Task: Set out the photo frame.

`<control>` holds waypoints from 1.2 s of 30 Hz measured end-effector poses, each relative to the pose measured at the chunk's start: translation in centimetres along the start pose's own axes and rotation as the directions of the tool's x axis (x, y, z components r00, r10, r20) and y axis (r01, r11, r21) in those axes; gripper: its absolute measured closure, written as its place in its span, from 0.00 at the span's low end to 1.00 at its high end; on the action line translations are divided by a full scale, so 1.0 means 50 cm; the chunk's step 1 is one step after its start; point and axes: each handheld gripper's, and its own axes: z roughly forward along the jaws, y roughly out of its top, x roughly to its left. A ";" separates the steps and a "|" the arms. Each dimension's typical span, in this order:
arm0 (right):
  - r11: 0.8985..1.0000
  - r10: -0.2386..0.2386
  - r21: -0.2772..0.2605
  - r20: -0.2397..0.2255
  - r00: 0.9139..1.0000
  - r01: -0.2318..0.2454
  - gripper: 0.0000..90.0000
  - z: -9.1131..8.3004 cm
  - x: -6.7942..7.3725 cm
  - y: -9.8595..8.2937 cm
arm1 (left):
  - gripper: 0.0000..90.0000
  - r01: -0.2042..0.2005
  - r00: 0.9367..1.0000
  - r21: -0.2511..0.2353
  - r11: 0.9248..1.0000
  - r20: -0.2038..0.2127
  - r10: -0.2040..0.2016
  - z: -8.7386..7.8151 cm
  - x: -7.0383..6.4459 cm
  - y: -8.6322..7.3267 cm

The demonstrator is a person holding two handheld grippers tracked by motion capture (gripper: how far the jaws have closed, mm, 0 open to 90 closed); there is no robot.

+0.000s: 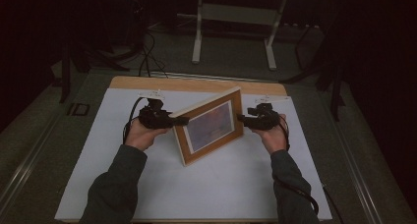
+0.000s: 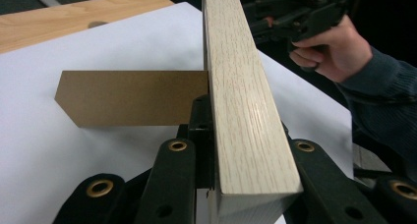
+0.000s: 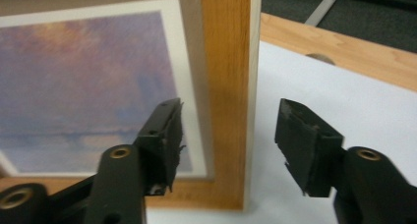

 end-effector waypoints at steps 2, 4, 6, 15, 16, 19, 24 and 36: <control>1.000 -0.005 -0.007 -0.017 1.000 0.005 0.42 0.001 -0.004 0.000 | 0.84 -0.006 1.000 0.002 1.000 0.018 0.006 0.002 0.001 0.000; 1.000 -0.013 -0.012 -0.040 0.999 0.013 0.39 0.003 -0.007 -0.001 | 0.84 -0.014 0.999 0.006 1.000 0.038 0.013 0.004 0.002 0.001; 1.000 -0.021 -0.016 -0.062 0.998 0.020 0.36 0.005 -0.009 -0.003 | 0.84 -0.027 0.998 0.009 1.000 0.058 0.026 0.007 0.003 0.002; 1.000 0.008 0.009 -0.252 0.968 -0.006 0.32 0.032 -0.032 -0.014 | 0.84 -0.047 0.992 0.020 0.999 0.119 0.045 0.017 0.025 0.009; 1.000 0.011 0.007 -0.262 0.965 -0.009 0.32 0.032 -0.033 -0.015 | 0.85 -0.048 0.991 0.019 0.999 0.124 0.046 0.018 0.027 0.009; 1.000 0.018 0.004 -0.274 0.962 -0.018 0.37 0.026 -0.039 -0.023 | 0.85 -0.056 0.992 0.014 0.998 0.116 0.053 0.020 0.029 0.009; 0.999 0.033 -0.007 -0.290 0.956 -0.036 0.46 0.013 -0.048 -0.038 | 0.85 -0.066 0.993 0.010 0.998 0.094 0.064 0.022 0.031 0.009; 0.998 0.045 -0.037 -0.301 0.953 -0.059 0.61 -0.016 -0.043 -0.073 | 0.80 -0.049 0.995 -0.023 0.999 0.091 0.051 0.025 0.048 0.009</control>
